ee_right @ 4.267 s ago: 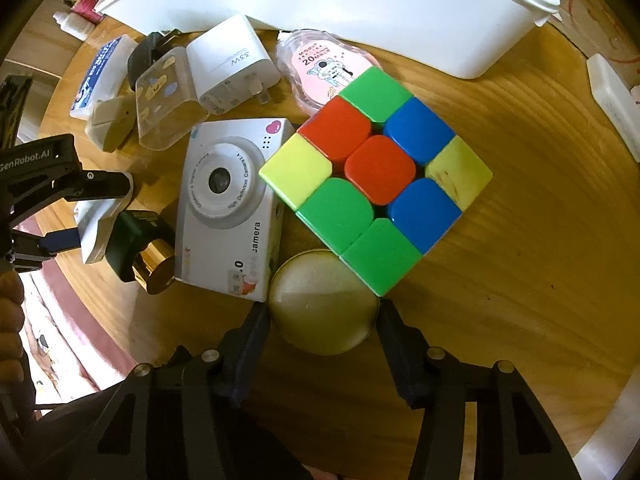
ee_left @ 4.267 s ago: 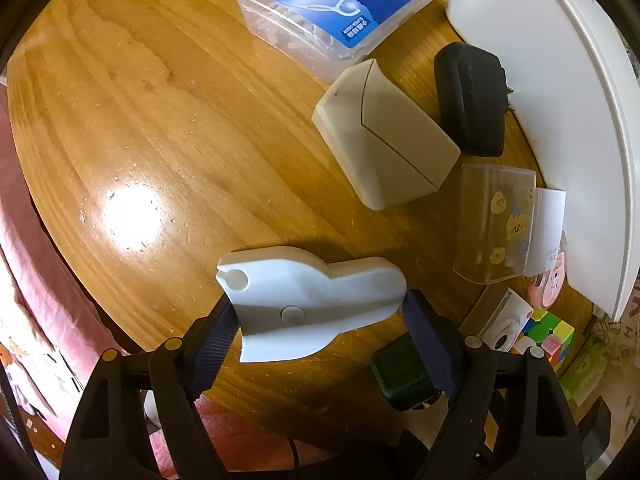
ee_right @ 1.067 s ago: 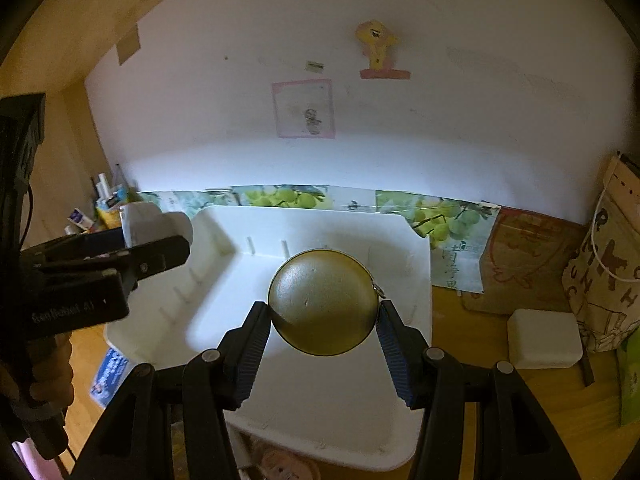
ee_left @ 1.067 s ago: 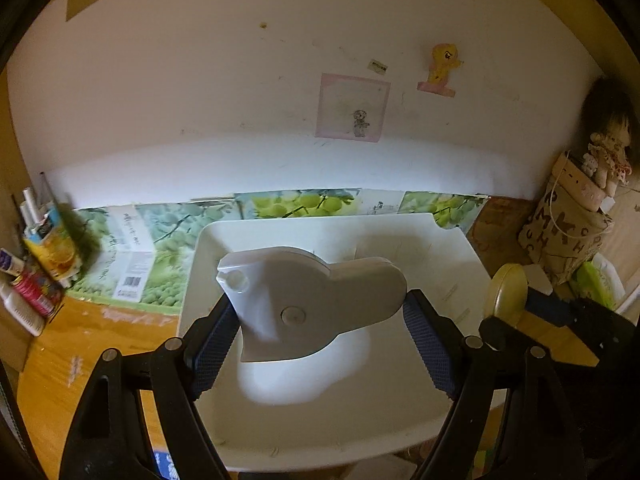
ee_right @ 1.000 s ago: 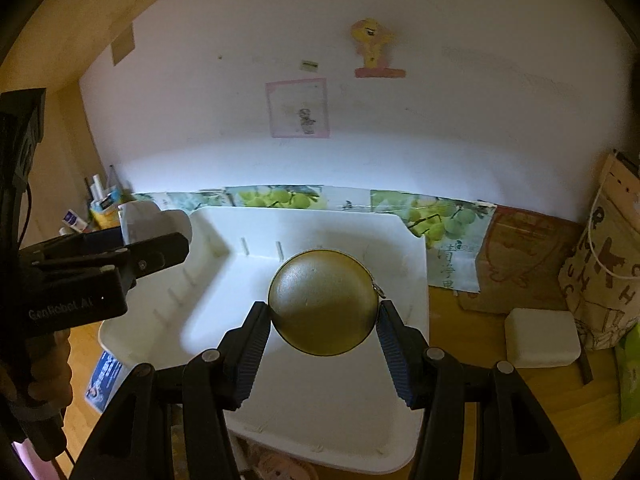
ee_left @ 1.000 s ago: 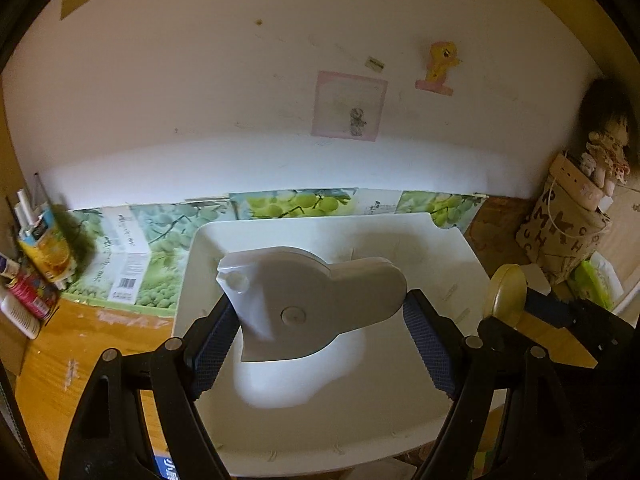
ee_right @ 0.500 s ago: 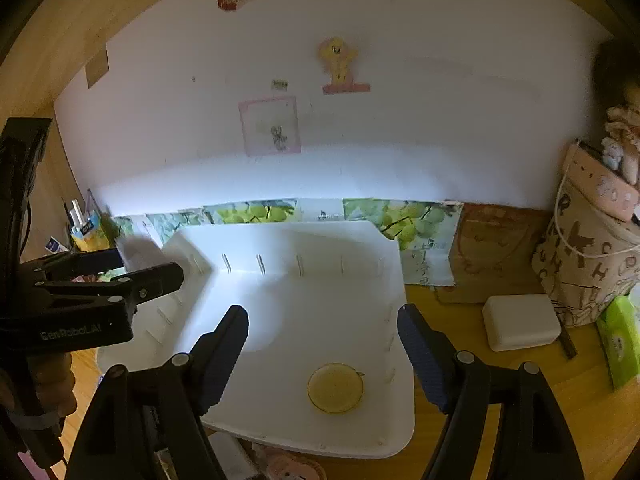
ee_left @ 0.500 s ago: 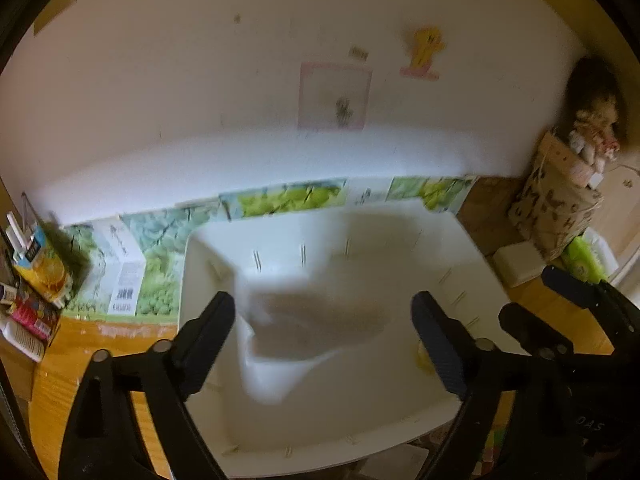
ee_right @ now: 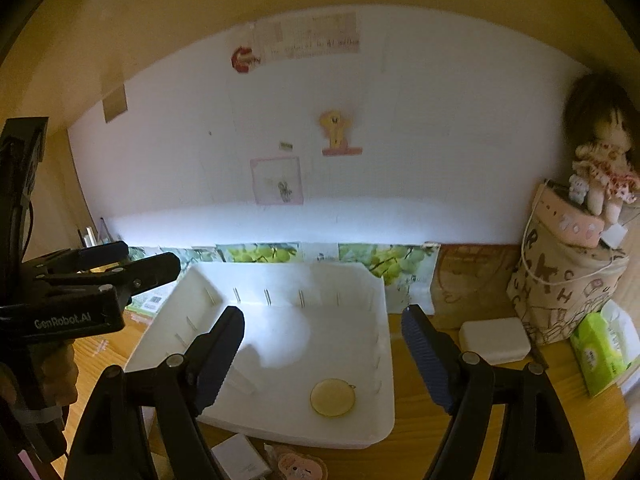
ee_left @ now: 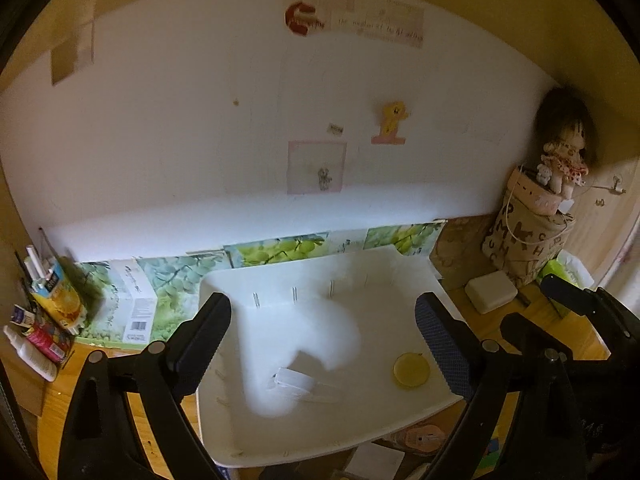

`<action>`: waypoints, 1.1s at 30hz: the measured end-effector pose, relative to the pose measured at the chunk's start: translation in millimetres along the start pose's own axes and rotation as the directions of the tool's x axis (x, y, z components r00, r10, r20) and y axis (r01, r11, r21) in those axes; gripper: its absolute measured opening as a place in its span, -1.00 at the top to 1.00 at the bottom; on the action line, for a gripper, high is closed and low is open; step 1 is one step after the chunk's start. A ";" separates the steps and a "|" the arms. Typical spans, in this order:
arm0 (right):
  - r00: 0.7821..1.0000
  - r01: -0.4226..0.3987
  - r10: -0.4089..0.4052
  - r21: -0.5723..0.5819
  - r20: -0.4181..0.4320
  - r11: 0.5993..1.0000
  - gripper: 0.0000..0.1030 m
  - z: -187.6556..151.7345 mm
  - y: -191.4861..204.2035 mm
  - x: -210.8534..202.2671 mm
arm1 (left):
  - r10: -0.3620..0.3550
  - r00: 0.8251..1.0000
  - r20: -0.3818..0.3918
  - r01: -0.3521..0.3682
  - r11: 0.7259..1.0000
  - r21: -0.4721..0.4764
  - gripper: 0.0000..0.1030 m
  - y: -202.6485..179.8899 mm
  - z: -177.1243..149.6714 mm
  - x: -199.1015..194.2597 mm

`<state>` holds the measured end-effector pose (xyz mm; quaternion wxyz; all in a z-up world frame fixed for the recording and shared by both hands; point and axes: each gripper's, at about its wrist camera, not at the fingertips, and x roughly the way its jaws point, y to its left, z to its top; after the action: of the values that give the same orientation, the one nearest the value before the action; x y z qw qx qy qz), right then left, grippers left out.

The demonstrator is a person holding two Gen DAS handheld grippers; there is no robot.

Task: Organize rigid objects
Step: 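Lift both open grippers up and away from the white tray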

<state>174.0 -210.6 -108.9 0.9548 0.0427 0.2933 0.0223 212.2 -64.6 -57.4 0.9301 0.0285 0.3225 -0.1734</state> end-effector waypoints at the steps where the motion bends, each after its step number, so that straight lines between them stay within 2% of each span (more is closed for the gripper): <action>1: 1.000 -0.003 0.003 -0.001 0.009 1.000 -0.58 0.5 -0.7 -3.5 | 0.007 1.000 -0.002 -0.007 1.000 0.000 -0.84 -0.7 0.0 -1.4; 8: 0.997 -0.050 0.050 -0.009 0.053 0.999 -0.58 -4.0 -8.1 -29.3 | 0.053 0.999 0.009 -0.053 0.998 -0.044 -0.84 -11.3 -8.9 -29.5; 16: 0.994 -0.088 0.088 -0.012 0.057 0.996 -0.59 -14.1 -19.2 -58.4 | 0.114 0.993 0.012 -0.114 0.993 -0.041 -0.84 -30.8 -27.3 -66.9; 27: 0.995 -0.066 0.070 -0.055 0.066 0.996 -0.64 -28.5 -28.0 -100.4 | 0.182 0.983 0.020 -0.181 0.982 -0.050 -0.84 -54.5 -56.0 -108.9; 33: 0.996 -0.062 0.066 -0.082 0.053 0.995 -0.64 -40.1 -29.7 -114.9 | 0.261 0.965 0.024 -0.259 0.964 -0.068 -0.84 -65.6 -76.9 -125.2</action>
<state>57.0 -245.2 -80.7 0.9624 0.0144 0.2638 0.0634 52.8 -75.4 -38.0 0.9504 0.0377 0.3062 -0.0399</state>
